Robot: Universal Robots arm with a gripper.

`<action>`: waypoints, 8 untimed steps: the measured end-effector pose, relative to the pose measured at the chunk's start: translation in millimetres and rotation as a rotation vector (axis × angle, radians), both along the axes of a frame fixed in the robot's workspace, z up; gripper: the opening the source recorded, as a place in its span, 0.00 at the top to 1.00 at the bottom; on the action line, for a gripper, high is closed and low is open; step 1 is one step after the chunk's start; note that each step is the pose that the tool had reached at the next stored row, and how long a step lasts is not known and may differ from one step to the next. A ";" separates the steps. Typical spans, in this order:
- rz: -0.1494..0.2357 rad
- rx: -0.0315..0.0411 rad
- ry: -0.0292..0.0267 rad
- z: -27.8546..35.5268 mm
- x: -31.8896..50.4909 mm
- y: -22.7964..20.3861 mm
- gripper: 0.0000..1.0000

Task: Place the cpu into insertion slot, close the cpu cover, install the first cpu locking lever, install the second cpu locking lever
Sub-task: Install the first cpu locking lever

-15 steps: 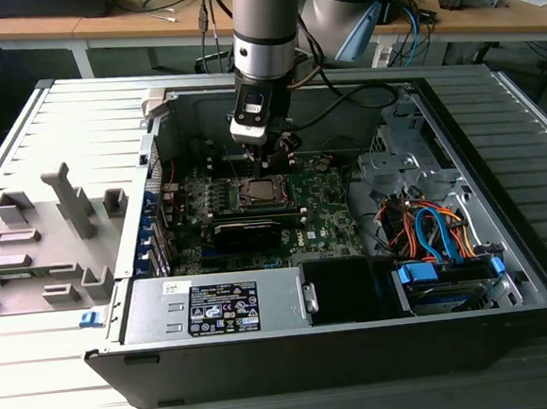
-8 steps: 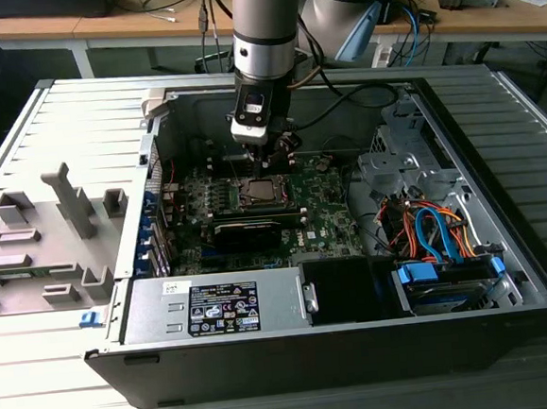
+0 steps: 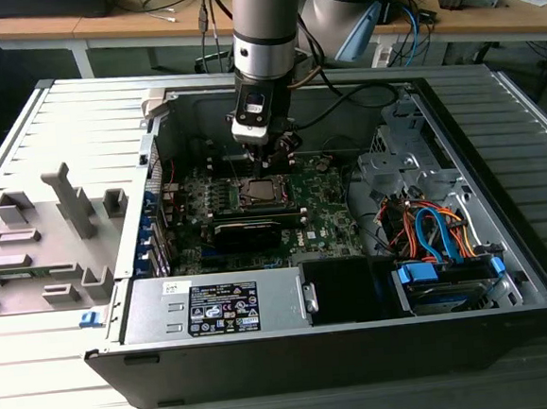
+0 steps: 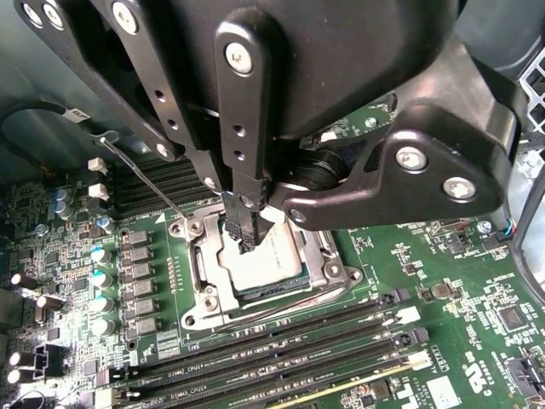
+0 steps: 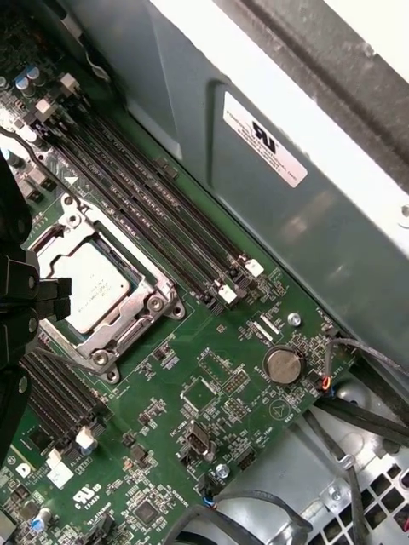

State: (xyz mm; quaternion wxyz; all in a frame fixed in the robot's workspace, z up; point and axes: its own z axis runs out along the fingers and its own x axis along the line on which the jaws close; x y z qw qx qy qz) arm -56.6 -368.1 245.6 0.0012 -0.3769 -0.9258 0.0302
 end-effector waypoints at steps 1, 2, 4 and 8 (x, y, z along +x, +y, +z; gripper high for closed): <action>0.002 0.0000 0.0000 0.0 0.0 0.0 0.89; 0.003 0.0001 0.0000 0.0 0.0 0.0 0.89; 0.007 0.0000 0.0000 0.0 0.0 0.0 0.89; 0.014 0.0000 0.0000 0.0 0.0 0.0 0.89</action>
